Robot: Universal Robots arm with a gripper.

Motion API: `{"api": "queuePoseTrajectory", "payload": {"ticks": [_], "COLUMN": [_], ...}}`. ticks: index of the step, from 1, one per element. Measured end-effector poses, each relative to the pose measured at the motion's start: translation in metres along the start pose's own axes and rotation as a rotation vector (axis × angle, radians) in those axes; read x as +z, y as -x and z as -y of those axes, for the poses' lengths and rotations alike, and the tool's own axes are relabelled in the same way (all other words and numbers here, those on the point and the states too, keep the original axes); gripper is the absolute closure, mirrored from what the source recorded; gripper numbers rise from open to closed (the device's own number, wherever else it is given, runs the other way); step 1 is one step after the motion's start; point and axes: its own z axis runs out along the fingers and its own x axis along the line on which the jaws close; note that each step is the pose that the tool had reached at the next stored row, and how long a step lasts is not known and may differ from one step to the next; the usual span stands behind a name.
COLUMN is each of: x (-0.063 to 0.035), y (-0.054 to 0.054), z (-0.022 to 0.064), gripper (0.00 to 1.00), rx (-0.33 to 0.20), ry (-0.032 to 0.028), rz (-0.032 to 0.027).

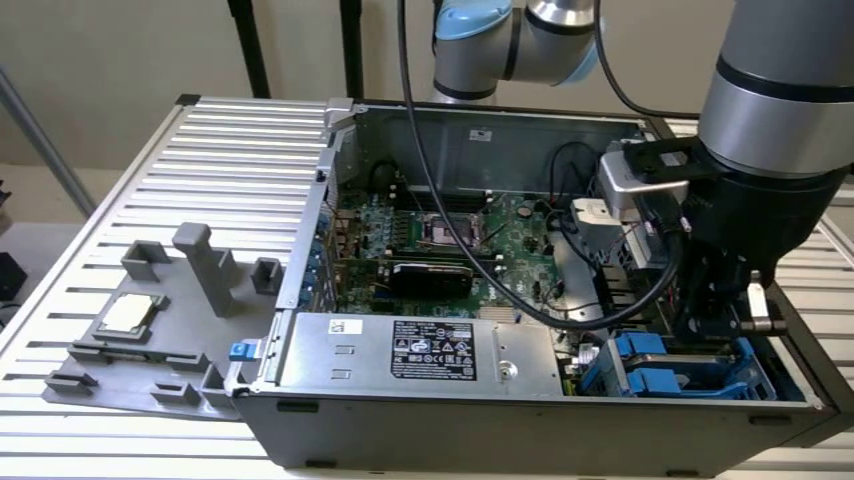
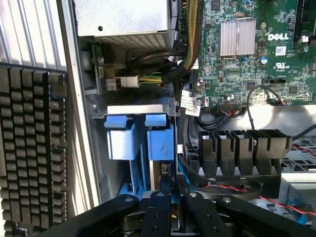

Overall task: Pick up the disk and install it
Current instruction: 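Insert the second disk wire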

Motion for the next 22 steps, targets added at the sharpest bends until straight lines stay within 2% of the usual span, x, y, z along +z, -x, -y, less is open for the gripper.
{"api": "queuePoseTrajectory", "payload": {"ticks": [6,11,13,15,18,22], "x": [0.0029,0.0056,0.0065,0.0038,-0.0022,-0.0085], "y": [-0.003,-0.005,-0.005,-0.005,-0.005,-0.007], "z": [-0.0004,-0.0007,-0.0009,-0.0003,-0.0033,-0.0137], "gripper": [0.84,0.84,0.82,0.69,0.69,0.69], "rx": [0.003,0.003,0.004,0.004,0.004,0.005], "ry": [0.0009,0.0013,0.0013,0.0015,0.0017,0.0017], "rz": [0.013,0.0174,0.0211,0.0208,0.0226,0.0236]}}
